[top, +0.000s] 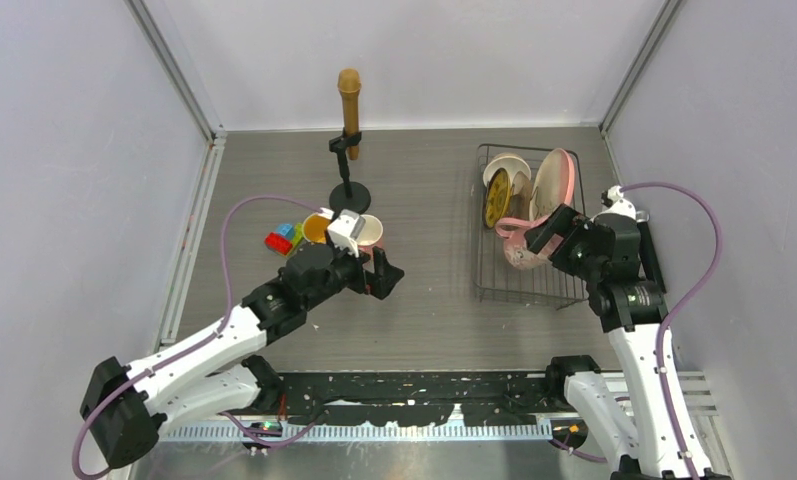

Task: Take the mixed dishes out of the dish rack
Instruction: Pick up the cup from the dish rack, then place the cup at the center of the board.

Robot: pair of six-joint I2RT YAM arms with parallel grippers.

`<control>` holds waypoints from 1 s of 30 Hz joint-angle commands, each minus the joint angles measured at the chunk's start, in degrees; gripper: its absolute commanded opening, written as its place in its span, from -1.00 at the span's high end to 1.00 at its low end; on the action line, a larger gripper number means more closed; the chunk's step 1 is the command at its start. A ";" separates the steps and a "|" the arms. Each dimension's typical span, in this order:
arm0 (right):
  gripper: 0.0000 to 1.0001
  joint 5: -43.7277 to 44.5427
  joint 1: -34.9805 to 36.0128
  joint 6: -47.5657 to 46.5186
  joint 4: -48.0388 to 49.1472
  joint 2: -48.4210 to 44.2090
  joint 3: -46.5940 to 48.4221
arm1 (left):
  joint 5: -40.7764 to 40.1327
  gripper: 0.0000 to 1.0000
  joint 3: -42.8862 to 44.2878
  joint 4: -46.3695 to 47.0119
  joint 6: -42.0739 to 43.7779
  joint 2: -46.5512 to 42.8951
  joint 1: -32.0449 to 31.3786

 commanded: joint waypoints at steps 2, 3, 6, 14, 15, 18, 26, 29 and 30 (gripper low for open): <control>0.69 -13.65 -0.20 -0.61 10.46 -1.73 2.20 | 15.20 -0.99 4.64 10.11 6.51 4.18 -0.17; 0.69 -14.67 -0.21 -0.49 10.36 -1.34 2.46 | 16.97 -0.99 5.39 11.22 7.62 5.44 -0.17; 0.69 -18.55 -0.18 -0.27 9.75 -0.89 3.70 | 20.84 -0.99 9.63 11.72 9.07 10.00 -0.17; 0.70 -30.92 -0.14 0.52 8.96 1.23 5.42 | 34.80 -0.95 21.35 11.50 15.59 21.24 -0.17; 0.70 -33.63 -0.13 0.18 8.18 1.75 5.96 | 36.38 -0.92 23.16 9.86 16.35 22.49 -0.17; 0.71 -37.50 -0.13 -0.14 6.45 4.36 6.88 | 39.46 -0.83 26.75 6.82 17.79 25.73 -0.17; 0.73 -45.14 -0.13 1.38 8.64 4.77 6.66 | 42.42 -0.56 30.19 5.92 18.79 29.40 -0.17; 0.73 -47.06 -0.13 2.15 9.55 4.69 6.35 | 43.37 -0.37 30.14 6.27 18.65 29.90 -0.17; 0.73 -48.06 -0.13 2.52 10.24 4.75 6.04 | 43.70 -0.30 30.18 6.11 18.41 30.17 -0.17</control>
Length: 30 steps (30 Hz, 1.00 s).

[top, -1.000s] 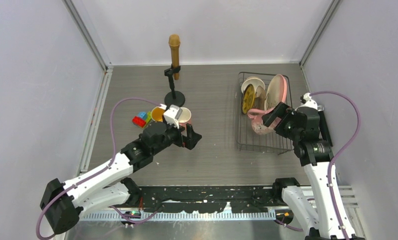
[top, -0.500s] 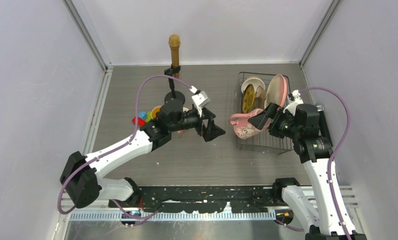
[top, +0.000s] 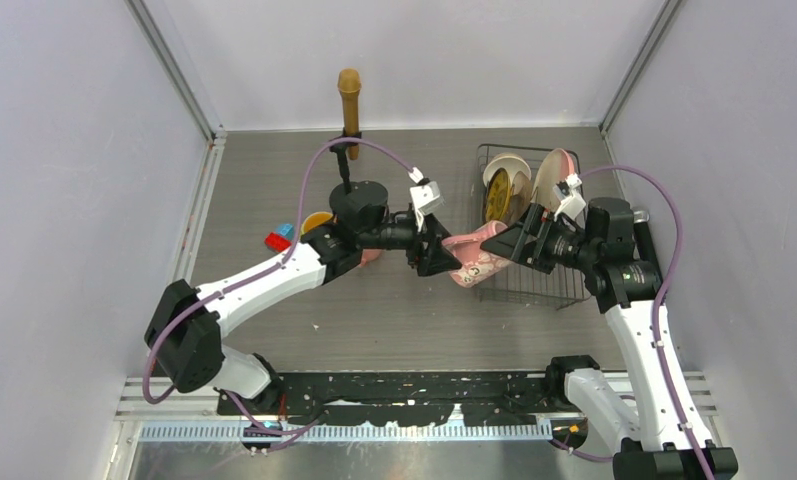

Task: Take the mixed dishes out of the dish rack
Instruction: Place the cup at the center of the board.

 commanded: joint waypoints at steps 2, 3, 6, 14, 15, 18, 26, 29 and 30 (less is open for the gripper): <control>0.73 -9.05 -0.08 2.89 8.82 -0.98 2.89 | 3.32 0.10 2.47 -0.13 0.54 0.29 -0.17; 0.73 -9.16 -0.06 2.89 8.84 -0.64 2.84 | 3.34 0.28 2.41 -0.02 0.29 0.33 -0.17; 0.73 -9.27 -0.04 2.74 8.83 0.15 2.56 | 2.11 0.97 1.93 0.72 -1.35 0.14 -0.17; -0.83 -3.00 -0.10 2.72 6.10 0.55 2.96 | -3.08 1.00 -0.77 1.44 -10.51 -2.61 -0.26; -0.95 -0.69 -0.07 2.61 5.24 0.48 2.97 | -4.68 1.00 -1.31 1.05 -12.20 -3.46 -0.26; -0.98 3.43 -0.06 2.71 4.72 0.25 2.70 | -10.22 1.00 -3.53 0.45 -17.76 -5.61 -0.26; -0.98 5.25 -0.05 2.72 5.53 0.35 1.14 | -16.36 1.00 -7.45 -0.52 -23.20 -11.73 -0.23; -0.98 4.66 -0.06 2.84 5.84 0.76 0.36 | -16.93 1.00 -8.82 -0.08 -24.47 -14.16 -0.21; -0.98 4.19 -0.05 2.95 6.36 0.85 0.26 | -17.32 1.00 -8.86 -0.93 -24.98 -14.90 -0.22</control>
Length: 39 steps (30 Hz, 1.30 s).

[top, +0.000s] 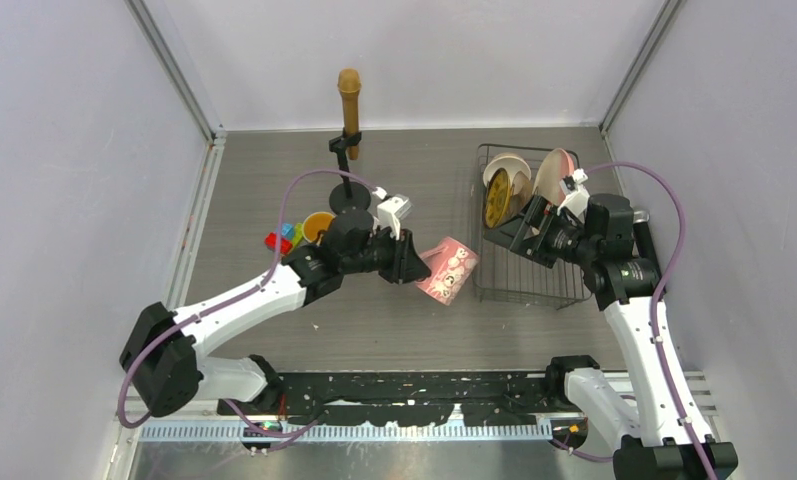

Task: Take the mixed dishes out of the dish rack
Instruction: Place the cup at the center of the board.

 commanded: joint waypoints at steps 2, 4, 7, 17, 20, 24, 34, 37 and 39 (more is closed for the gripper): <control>-0.98 -0.72 -0.15 0.06 4.05 -0.37 0.00 | -3.05 1.00 1.89 4.71 -5.46 -7.98 0.10; -0.98 0.77 -0.20 -0.08 4.12 -0.62 0.00 | -6.75 1.00 2.91 -0.37 -7.32 -8.77 0.03; -0.98 3.55 -0.19 0.13 4.26 -0.78 -0.23 | -12.24 1.00 4.65 -8.60 -9.65 -9.40 0.06; -0.98 10.53 0.89 -1.62 5.06 -2.23 -0.81 | -24.35 1.00 10.36 -30.83 -12.45 -9.26 0.05; -0.98 19.70 9.83 -5.69 4.21 -3.72 -0.48 | -29.70 1.00 14.33 -36.88 -19.70 -6.72 0.10; -0.98 37.67 29.04 -10.06 3.66 -1.97 -1.12 | -30.62 1.00 19.16 -41.86 -25.16 -3.08 0.09; -0.96 55.09 58.98 -23.64 19.05 4.91 -5.66 | -32.36 1.00 18.63 -40.01 -38.97 -1.65 0.20; -0.94 55.72 60.92 -25.56 27.57 5.83 -8.76 | -29.47 1.00 17.24 -36.68 -41.98 -2.14 0.20; -0.93 54.77 61.62 -26.00 30.80 7.71 -10.01 | -28.31 1.00 16.76 -35.58 -44.93 -2.17 0.25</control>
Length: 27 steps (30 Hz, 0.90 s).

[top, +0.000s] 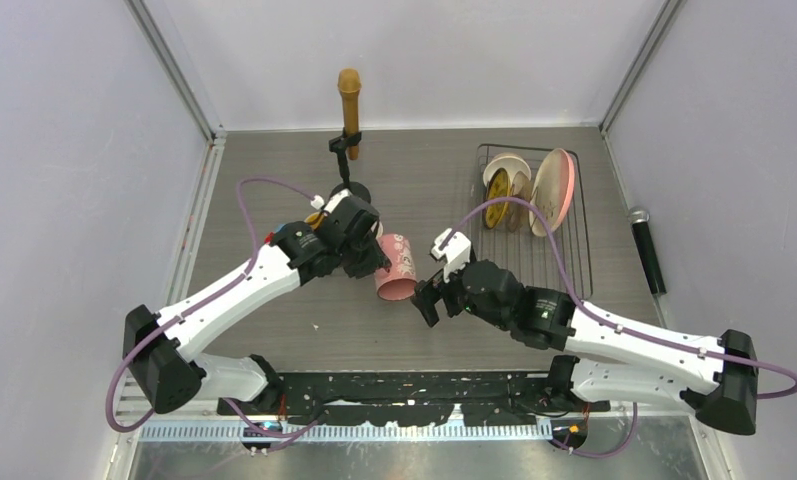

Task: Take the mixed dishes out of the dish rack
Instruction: Place the cup at the center of the board.

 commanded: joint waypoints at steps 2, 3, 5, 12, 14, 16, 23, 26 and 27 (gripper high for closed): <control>-0.91 4.52 1.80 -5.02 14.78 4.30 -1.83 | 2.53 1.00 0.03 9.86 -8.53 -2.39 0.20; -0.90 6.12 2.00 -5.74 15.67 5.03 -1.82 | 3.13 1.00 0.18 9.86 -8.73 -2.25 0.20; -0.88 8.94 2.38 -6.71 16.32 6.95 -1.72 | 4.28 1.00 0.25 10.34 -9.03 -2.37 0.20; -0.78 13.18 2.56 -8.01 17.08 8.16 -3.83 | 5.62 1.00 -2.36 13.42 -11.86 -3.55 0.20; -0.73 13.56 2.52 -8.18 17.96 7.91 -4.60 | 6.53 1.00 -2.29 13.60 -11.79 -3.43 0.20; -0.67 14.69 2.56 -8.76 19.24 8.00 -5.35 | 7.28 1.00 -2.09 13.72 -11.79 -3.30 0.20; -0.34 16.69 2.55 -9.98 21.62 10.14 -6.02 | 9.14 1.00 -1.68 14.17 -11.92 -3.24 0.20; -0.13 16.80 2.55 -10.06 22.43 10.63 -6.06 | 9.41 1.00 -1.82 14.46 -11.80 -3.08 0.20; -0.09 16.63 2.56 -10.06 22.79 10.63 -6.13 | 10.70 1.00 -1.88 14.75 -11.79 -3.05 0.20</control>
